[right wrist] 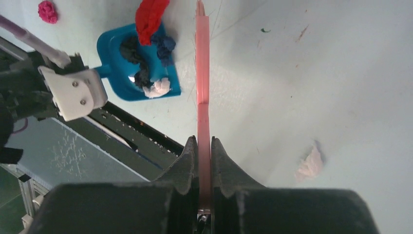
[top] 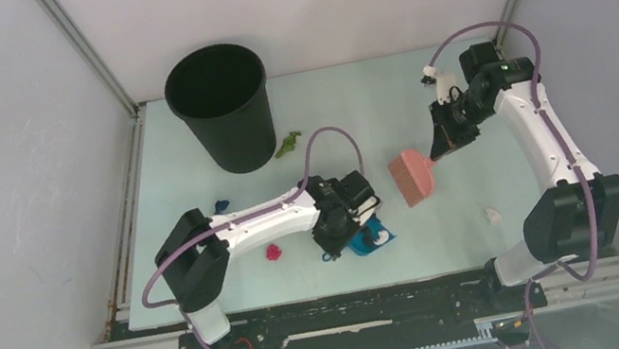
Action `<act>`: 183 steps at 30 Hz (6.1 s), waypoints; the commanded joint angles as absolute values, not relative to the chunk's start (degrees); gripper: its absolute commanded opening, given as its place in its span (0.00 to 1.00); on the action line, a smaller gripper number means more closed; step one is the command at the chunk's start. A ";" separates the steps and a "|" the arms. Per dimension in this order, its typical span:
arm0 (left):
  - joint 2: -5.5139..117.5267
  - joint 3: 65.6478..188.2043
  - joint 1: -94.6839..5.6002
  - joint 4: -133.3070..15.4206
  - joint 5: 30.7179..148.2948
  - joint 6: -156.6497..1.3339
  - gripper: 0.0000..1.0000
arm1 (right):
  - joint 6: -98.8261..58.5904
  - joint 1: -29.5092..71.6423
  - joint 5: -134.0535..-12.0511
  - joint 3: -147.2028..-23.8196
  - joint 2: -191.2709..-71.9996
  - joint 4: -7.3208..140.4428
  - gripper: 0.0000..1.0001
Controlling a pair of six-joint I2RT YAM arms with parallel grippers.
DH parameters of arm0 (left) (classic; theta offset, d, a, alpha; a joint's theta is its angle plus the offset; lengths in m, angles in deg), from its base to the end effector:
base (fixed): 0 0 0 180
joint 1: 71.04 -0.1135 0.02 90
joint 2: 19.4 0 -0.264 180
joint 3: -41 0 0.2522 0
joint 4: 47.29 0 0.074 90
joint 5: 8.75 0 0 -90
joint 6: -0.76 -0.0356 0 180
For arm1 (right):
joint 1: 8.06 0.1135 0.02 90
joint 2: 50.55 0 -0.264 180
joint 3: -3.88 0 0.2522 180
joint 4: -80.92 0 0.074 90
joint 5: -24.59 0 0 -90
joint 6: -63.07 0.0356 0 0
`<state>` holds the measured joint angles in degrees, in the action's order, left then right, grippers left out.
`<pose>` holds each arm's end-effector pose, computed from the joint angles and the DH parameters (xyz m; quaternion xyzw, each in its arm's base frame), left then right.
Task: Sweep away the paper scraps from the table
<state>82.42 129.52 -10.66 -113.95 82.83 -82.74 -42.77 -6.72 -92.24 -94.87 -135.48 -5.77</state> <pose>0.1665 -0.2949 0.2060 0.4524 0.8874 -0.0597 0.0654 0.2723 0.0224 0.3356 -0.1778 0.9459 0.2093 0.1727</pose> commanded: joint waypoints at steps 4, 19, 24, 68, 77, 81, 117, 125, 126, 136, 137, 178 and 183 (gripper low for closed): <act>75.49 122.76 -9.27 -116.35 83.91 -76.19 0.01 | -38.58 -3.67 -96.22 -99.70 -139.14 1.61 0.00; 72.44 117.18 -9.25 -112.48 83.16 -69.20 0.01 | -22.00 5.19 -112.22 -106.79 -158.24 14.00 0.00; 73.08 118.30 -9.25 -112.37 82.98 -69.63 0.01 | -21.93 1.62 -107.31 -101.41 -155.16 14.57 0.00; 82.36 128.04 -11.85 -111.67 78.98 -75.19 0.00 | -42.30 15.41 -87.15 -89.30 -139.33 6.13 0.00; 80.68 125.58 -11.80 -107.02 79.06 -74.62 0.00 | -38.77 14.87 -88.53 -90.93 -137.60 6.52 0.00; 79.55 123.84 -11.74 -105.54 78.12 -74.71 0.00 | -37.71 13.65 -86.80 -92.74 -137.54 6.16 0.00; 66.31 131.03 -18.74 -103.65 73.45 -73.26 0.00 | -35.76 -16.34 -113.05 -77.19 -133.30 13.48 0.00; 61.44 137.15 -28.48 -110.22 73.50 -73.80 0.00 | -37.96 -15.81 -115.03 -73.69 -136.17 14.22 0.00; 61.05 138.10 -29.54 -110.85 73.68 -73.96 0.00 | -38.15 -15.68 -115.17 -73.43 -136.30 14.08 0.00; 60.12 147.37 -38.81 -113.04 78.00 -74.69 0.00 | -39.12 -13.77 -114.15 -73.20 -136.16 13.57 0.00; 60.26 148.32 -39.71 -113.02 78.72 -74.53 0.00 | -39.21 -13.55 -114.06 -73.18 -136.24 13.52 0.00; 59.03 113.70 -65.39 -7.74 117.21 6.49 0.00 | -40.37 -11.22 -111.56 -73.24 -137.21 12.84 0.00; 64.48 110.74 -65.39 11.00 114.49 21.71 0.00 | -40.43 -11.22 -111.53 -73.17 -137.34 12.69 0.00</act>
